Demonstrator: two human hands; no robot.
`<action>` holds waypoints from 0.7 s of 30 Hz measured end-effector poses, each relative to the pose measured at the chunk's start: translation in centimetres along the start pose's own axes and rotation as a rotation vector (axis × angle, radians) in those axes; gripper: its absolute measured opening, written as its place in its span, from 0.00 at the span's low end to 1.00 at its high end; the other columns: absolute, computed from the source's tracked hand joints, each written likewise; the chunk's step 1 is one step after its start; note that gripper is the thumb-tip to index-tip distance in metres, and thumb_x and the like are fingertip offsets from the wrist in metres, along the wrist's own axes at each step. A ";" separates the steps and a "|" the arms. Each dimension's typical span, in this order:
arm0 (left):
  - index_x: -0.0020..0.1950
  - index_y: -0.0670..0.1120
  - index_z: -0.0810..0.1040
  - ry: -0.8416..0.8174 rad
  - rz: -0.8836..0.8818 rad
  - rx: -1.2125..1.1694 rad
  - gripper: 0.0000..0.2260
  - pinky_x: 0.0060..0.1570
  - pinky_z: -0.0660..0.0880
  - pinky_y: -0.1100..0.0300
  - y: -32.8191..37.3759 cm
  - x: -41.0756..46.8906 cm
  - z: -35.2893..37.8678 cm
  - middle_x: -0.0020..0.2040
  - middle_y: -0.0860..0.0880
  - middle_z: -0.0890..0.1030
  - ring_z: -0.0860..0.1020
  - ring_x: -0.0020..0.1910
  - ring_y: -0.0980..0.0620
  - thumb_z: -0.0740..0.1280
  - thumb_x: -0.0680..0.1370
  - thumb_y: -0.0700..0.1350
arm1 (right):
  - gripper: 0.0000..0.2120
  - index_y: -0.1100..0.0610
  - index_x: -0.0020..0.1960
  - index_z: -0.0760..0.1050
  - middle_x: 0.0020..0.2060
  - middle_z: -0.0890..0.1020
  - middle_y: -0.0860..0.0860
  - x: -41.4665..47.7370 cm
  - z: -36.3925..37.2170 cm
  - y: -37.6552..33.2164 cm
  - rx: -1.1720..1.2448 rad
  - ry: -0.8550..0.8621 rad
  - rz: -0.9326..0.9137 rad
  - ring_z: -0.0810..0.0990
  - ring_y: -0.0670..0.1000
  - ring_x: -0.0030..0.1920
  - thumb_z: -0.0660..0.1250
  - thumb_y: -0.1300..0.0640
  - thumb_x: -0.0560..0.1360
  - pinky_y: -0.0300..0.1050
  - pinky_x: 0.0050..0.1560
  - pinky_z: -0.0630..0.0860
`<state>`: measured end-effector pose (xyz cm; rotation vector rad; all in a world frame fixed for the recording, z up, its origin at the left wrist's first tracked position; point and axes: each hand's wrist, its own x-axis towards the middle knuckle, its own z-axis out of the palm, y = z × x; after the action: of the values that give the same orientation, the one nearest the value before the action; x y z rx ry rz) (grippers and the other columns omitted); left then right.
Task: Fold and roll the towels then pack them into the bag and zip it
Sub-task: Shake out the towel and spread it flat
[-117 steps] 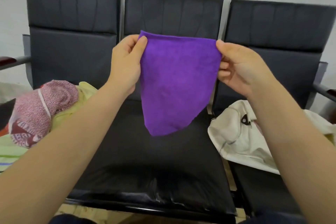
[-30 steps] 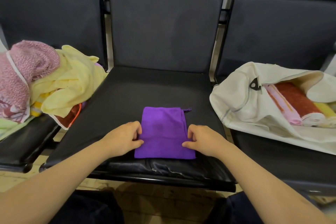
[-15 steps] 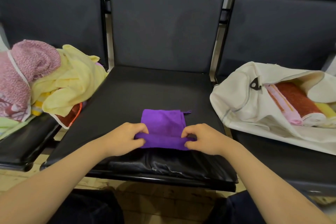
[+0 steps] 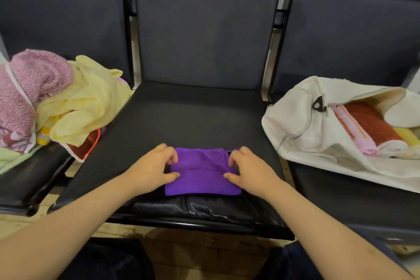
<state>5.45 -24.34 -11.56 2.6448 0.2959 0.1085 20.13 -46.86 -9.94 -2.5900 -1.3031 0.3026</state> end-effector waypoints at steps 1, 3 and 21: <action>0.45 0.52 0.73 0.024 0.093 -0.030 0.09 0.46 0.72 0.61 0.0 0.0 -0.1 0.45 0.57 0.71 0.73 0.42 0.59 0.73 0.72 0.49 | 0.09 0.50 0.49 0.72 0.51 0.72 0.46 0.0 -0.2 0.2 0.035 0.049 -0.080 0.74 0.46 0.47 0.69 0.48 0.75 0.42 0.48 0.73; 0.45 0.53 0.75 -0.073 0.210 -0.112 0.10 0.46 0.71 0.66 0.4 -0.3 -0.6 0.45 0.59 0.73 0.74 0.45 0.59 0.74 0.70 0.52 | 0.10 0.49 0.47 0.74 0.49 0.72 0.44 -0.2 -0.6 0.4 0.192 0.002 -0.218 0.73 0.44 0.47 0.72 0.47 0.72 0.39 0.49 0.72; 0.46 0.53 0.72 -0.252 -0.087 -0.184 0.05 0.42 0.70 0.63 1.5 -0.3 0.0 0.45 0.53 0.78 0.76 0.43 0.57 0.60 0.81 0.46 | 0.08 0.51 0.57 0.72 0.49 0.79 0.50 -0.1 0.1 -0.1 0.345 -0.203 -0.001 0.79 0.51 0.48 0.56 0.54 0.81 0.48 0.48 0.76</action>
<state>5.44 -25.75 -10.88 2.4253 0.2997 -0.2146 19.99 -46.85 -10.02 -2.3139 -1.1891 0.7368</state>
